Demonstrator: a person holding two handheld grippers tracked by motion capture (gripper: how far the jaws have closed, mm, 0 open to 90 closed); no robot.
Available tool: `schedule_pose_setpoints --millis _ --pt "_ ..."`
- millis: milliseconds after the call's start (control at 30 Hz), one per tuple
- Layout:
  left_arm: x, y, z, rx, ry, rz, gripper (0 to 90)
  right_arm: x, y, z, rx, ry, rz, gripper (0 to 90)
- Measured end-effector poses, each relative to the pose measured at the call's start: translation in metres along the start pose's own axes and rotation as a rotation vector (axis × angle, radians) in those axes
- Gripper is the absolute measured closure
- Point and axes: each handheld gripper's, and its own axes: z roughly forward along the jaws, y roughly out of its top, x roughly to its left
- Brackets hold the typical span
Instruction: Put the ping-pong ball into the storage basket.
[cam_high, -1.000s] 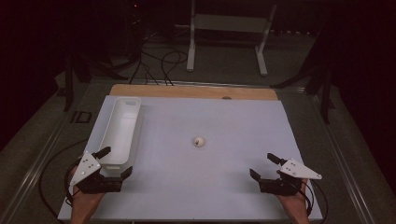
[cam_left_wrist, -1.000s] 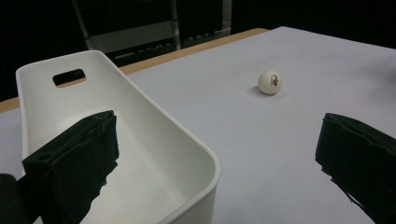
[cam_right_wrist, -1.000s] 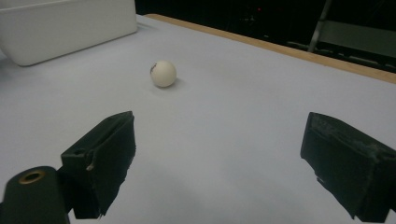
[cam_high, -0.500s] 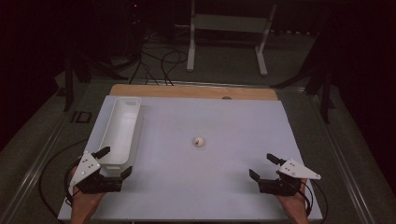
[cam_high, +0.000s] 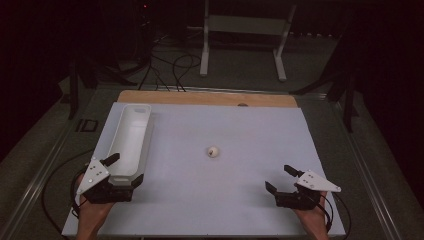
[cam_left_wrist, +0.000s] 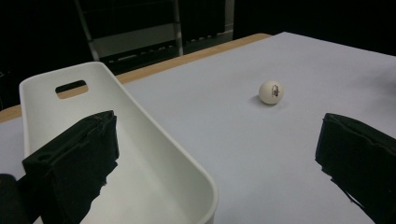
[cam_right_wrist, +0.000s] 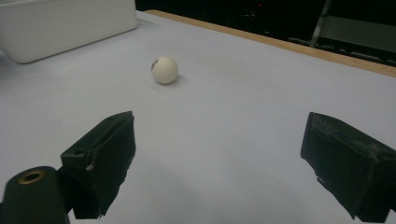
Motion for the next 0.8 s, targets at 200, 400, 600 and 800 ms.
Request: schedule_pose_setpoints --millis 200,400,600,800 --pt "0.001 0.007 0.005 0.01 -0.001 -0.008 0.1 0.0 0.0 0.001 0.0 0.0 0.004 9.9" --pt "0.0 0.015 0.008 0.018 -0.003 0.008 0.1 0.0 0.0 0.001 -0.003 0.002 0.005 9.9" --pt "0.0 0.023 0.013 0.026 -0.012 0.015 0.1 0.0 0.0 0.001 -0.006 0.002 0.007 9.9" --pt "0.001 0.029 0.022 0.056 -0.029 0.016 0.0 0.0 0.0 0.001 -0.006 0.006 0.011 9.9"
